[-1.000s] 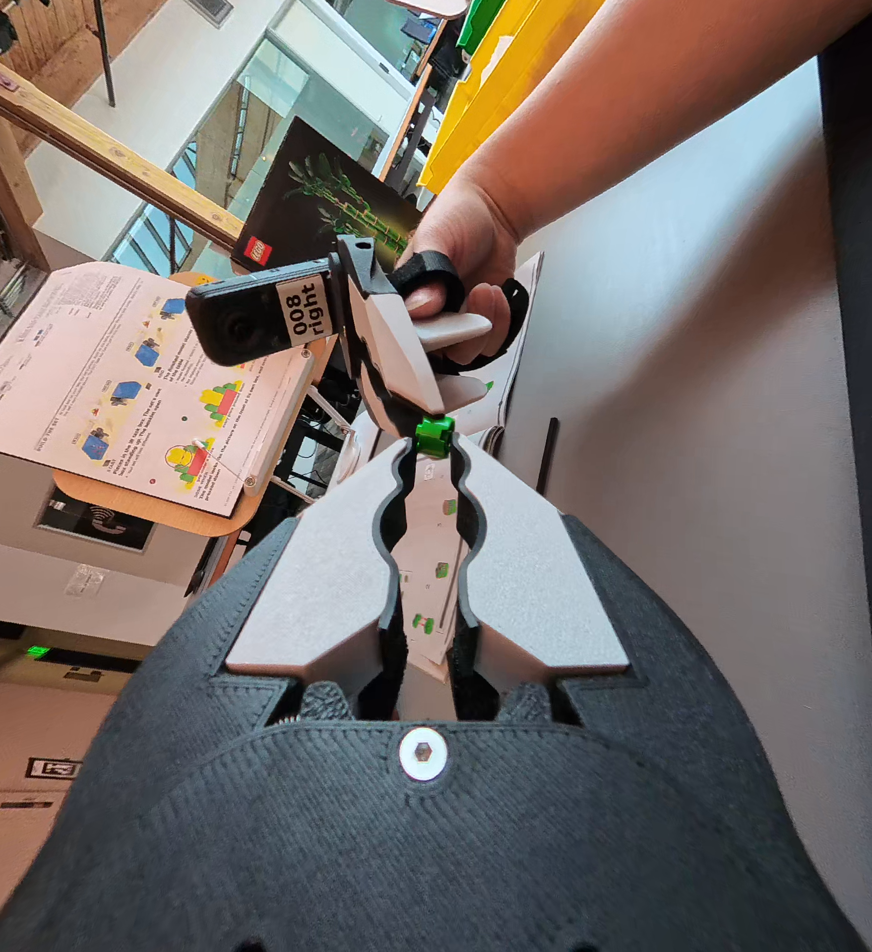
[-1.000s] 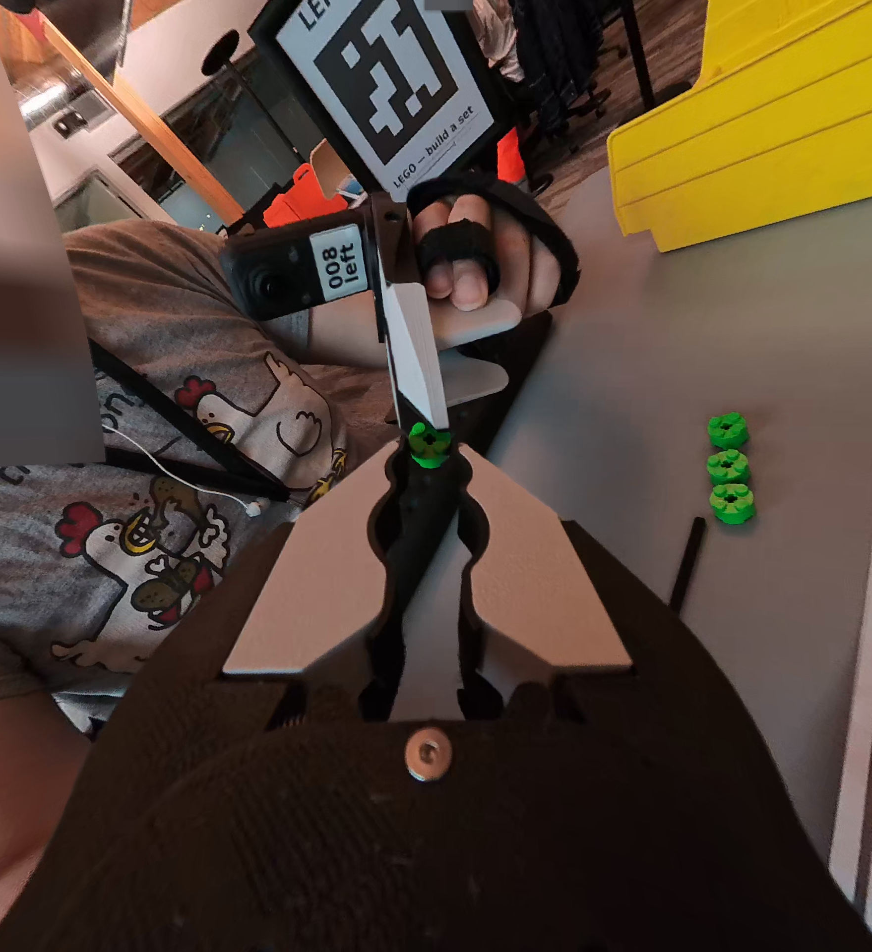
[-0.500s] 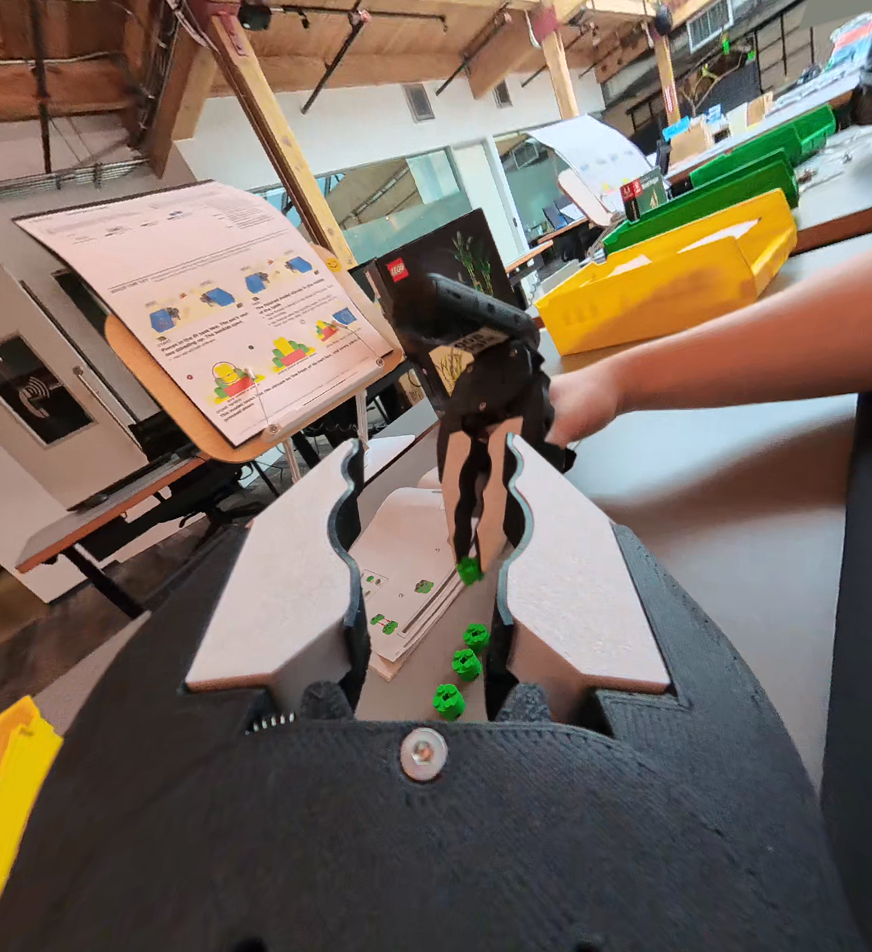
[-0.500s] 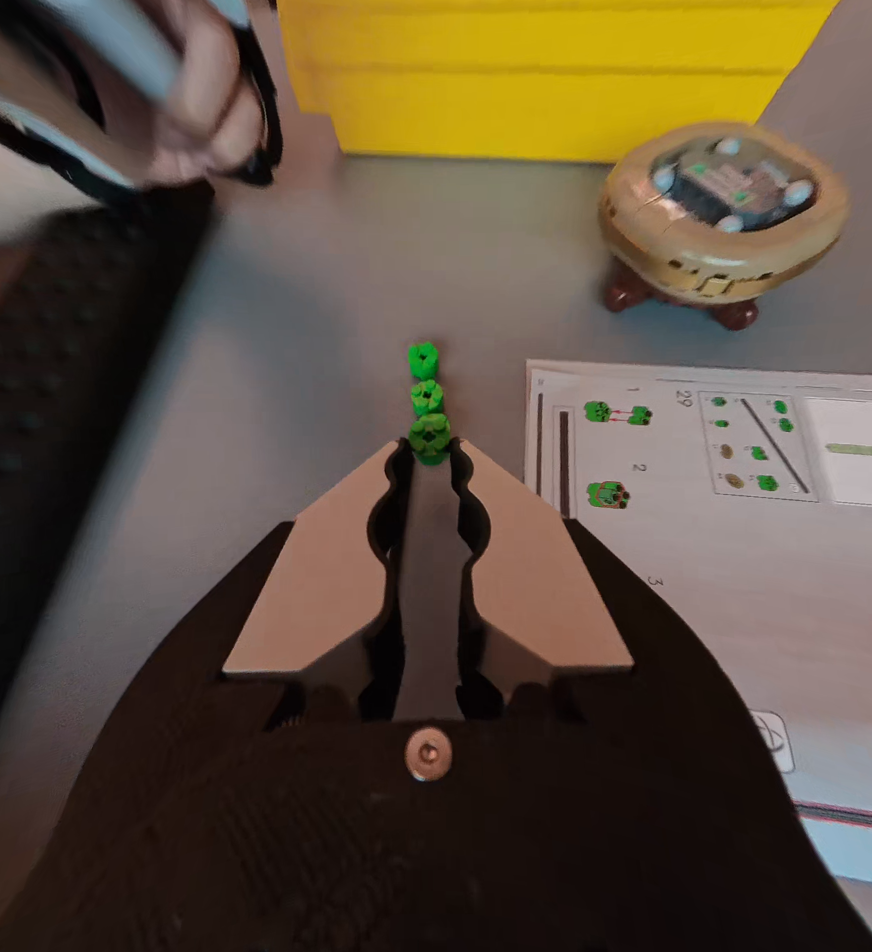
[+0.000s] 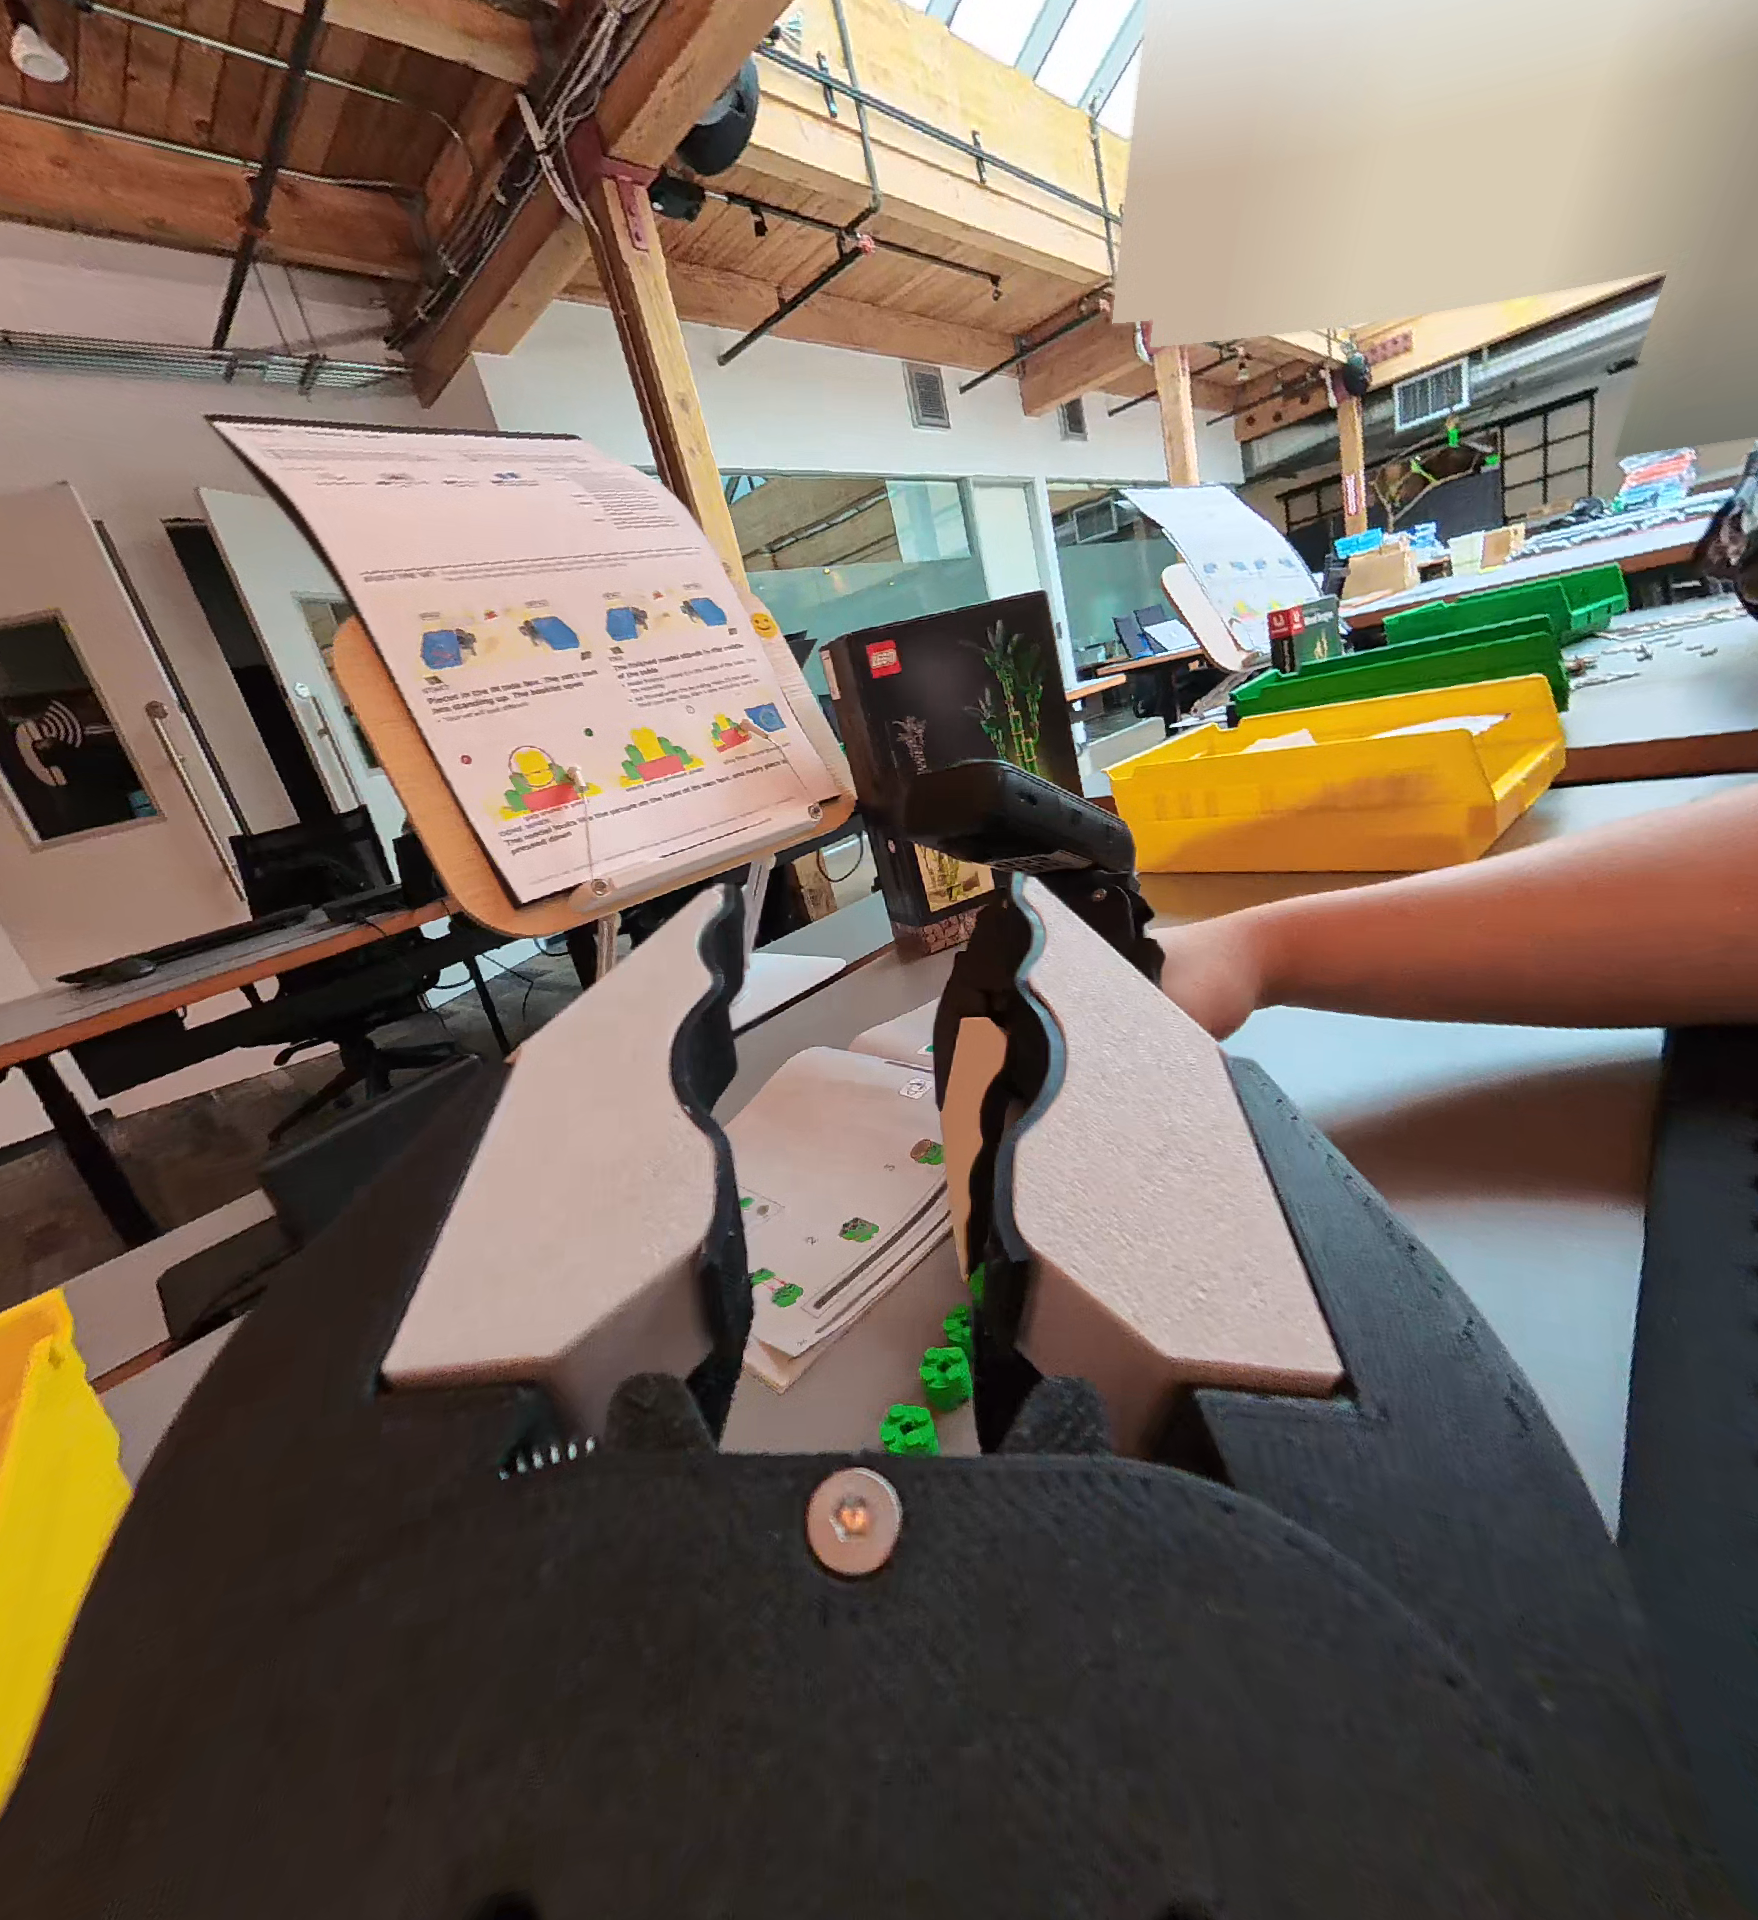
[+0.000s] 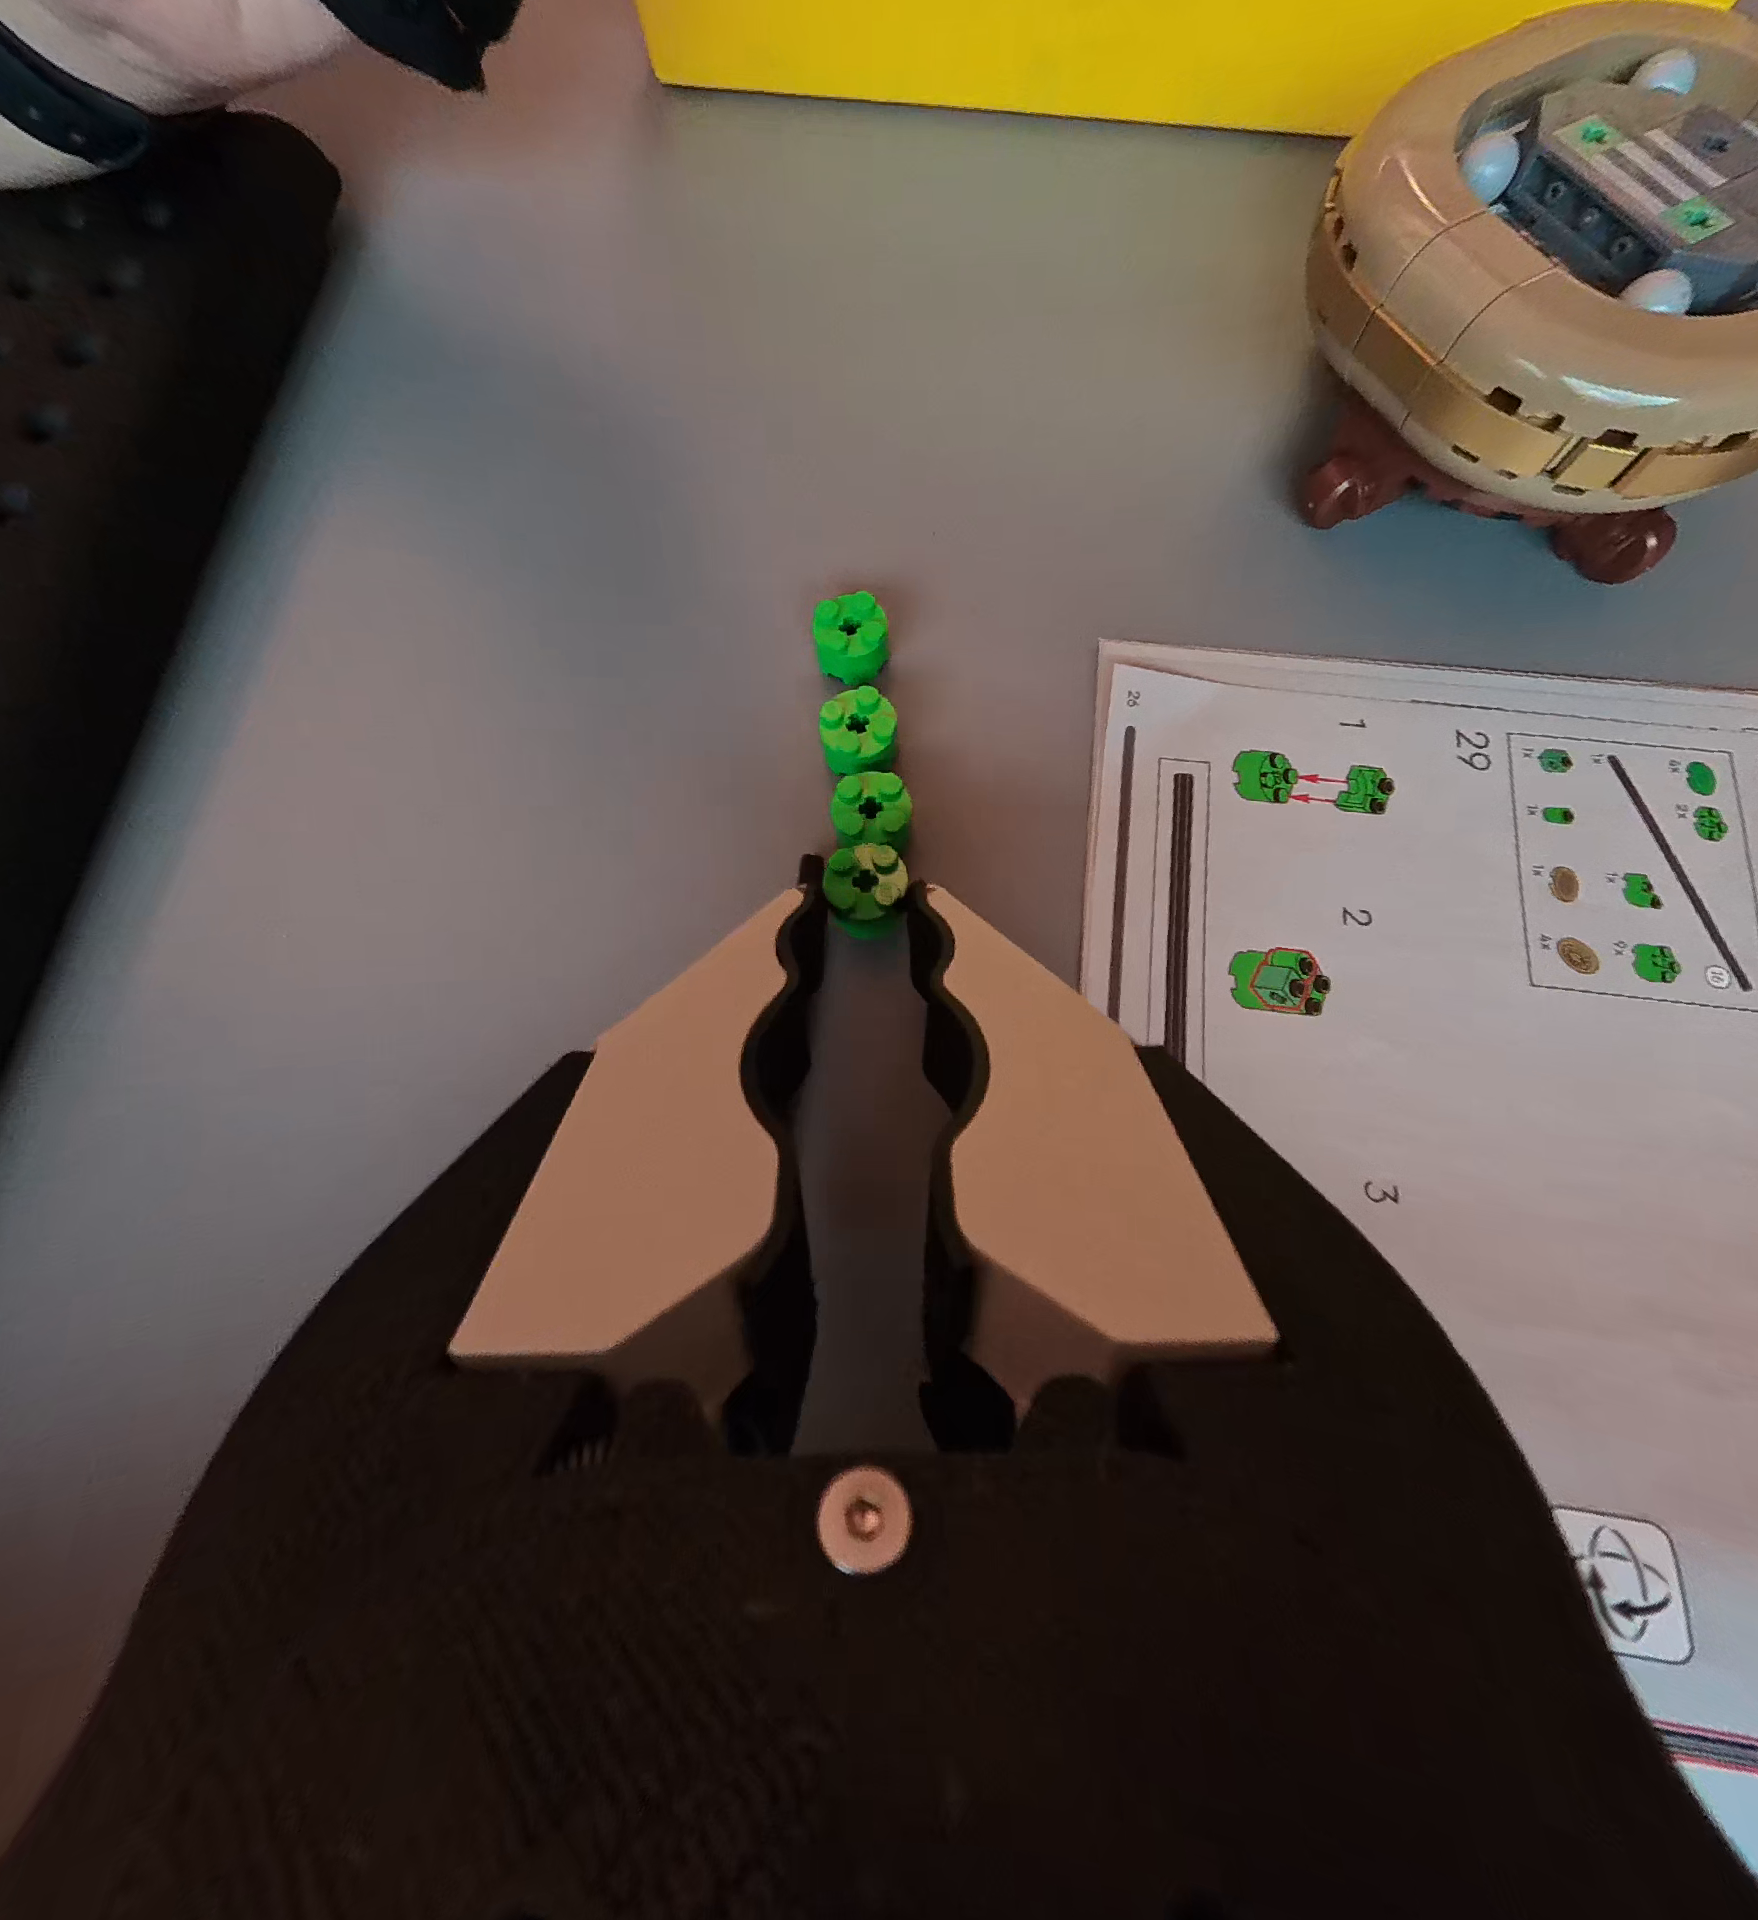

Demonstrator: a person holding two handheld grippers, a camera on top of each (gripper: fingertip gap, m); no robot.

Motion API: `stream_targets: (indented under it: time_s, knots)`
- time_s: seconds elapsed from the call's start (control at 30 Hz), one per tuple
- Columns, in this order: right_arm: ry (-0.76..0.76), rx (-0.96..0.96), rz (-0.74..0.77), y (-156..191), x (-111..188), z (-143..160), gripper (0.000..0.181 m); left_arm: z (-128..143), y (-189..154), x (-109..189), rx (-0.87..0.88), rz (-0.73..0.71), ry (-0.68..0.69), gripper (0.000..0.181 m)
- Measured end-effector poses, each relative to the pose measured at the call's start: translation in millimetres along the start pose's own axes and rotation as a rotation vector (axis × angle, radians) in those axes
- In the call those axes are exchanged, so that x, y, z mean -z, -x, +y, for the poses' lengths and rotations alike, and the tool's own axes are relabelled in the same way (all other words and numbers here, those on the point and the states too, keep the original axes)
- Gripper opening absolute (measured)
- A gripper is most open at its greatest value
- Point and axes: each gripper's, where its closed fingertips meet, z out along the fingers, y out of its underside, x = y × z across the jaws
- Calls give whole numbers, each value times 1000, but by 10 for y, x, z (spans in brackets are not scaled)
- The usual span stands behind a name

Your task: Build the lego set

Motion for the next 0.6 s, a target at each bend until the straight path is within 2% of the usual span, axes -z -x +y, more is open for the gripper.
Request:
stream_targets:
  time_s: [0.23,0.37,0.43,0.53,0.6]
  knots:
    - [17,-11,-10,6,-26,37,16,0,103,35,31,-31,-7,47]
    - [-29,19,36,-45,85,-50,24,-34,207,93,39,-84,-15,47]
    - [-98,38,56,-53,211,-177,26,-194,335,209,85,-155,-68,48]
    - [-186,52,123,-134,445,-311,26,-575,589,573,140,-290,-169,46]
    - [-234,52,176,-222,592,-352,26,-702,827,843,80,-399,-111,45]
